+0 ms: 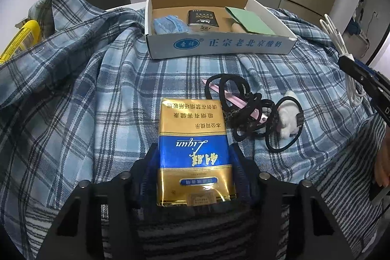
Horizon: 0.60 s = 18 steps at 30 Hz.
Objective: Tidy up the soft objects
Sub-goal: 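Grasp the gold-and-blue Liqun box with the left gripper while the right holds the cable, then carry the Liqun box and white cable into the white box and open both grippers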
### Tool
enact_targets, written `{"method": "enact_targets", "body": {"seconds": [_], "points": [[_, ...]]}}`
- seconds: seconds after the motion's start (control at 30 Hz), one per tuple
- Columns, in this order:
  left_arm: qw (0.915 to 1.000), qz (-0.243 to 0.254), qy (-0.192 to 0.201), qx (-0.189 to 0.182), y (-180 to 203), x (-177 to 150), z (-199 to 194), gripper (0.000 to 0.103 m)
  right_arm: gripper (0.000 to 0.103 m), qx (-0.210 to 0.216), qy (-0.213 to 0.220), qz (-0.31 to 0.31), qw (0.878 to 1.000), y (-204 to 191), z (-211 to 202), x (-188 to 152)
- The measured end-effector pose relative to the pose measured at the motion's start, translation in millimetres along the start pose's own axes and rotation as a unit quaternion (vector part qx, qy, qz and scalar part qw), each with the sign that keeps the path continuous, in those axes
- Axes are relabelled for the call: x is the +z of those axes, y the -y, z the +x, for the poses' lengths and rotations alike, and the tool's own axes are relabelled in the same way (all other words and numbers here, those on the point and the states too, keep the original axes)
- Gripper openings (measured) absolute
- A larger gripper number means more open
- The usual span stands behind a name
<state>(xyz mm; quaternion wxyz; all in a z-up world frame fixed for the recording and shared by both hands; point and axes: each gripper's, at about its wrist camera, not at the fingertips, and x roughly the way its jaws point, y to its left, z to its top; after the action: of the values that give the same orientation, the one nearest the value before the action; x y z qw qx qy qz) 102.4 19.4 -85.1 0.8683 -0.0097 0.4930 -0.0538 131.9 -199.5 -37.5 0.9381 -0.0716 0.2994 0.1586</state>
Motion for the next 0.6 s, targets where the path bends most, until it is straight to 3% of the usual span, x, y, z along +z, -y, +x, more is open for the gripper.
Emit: {"method": "enact_targets", "body": {"seconds": [0.17,0.27,0.37,0.6], "points": [[0.9999,-0.002,0.012,0.003,-1,0,-5,0.058,0.021,0.0,-0.002,-0.002,1.0,0,1,0],[0.9996,-0.001,0.004,0.027,-4,1,-2,0.058,0.021,0.001,-0.002,-0.002,1.0,0,1,0],[0.9996,-0.02,-0.001,0.022,-15,3,0,0.058,0.021,0.003,-0.005,-0.004,1.0,-1,2,0],[0.998,-0.033,0.026,0.047,-37,5,-12,0.057,0.021,0.003,-0.005,-0.004,1.0,-1,2,0]]}}
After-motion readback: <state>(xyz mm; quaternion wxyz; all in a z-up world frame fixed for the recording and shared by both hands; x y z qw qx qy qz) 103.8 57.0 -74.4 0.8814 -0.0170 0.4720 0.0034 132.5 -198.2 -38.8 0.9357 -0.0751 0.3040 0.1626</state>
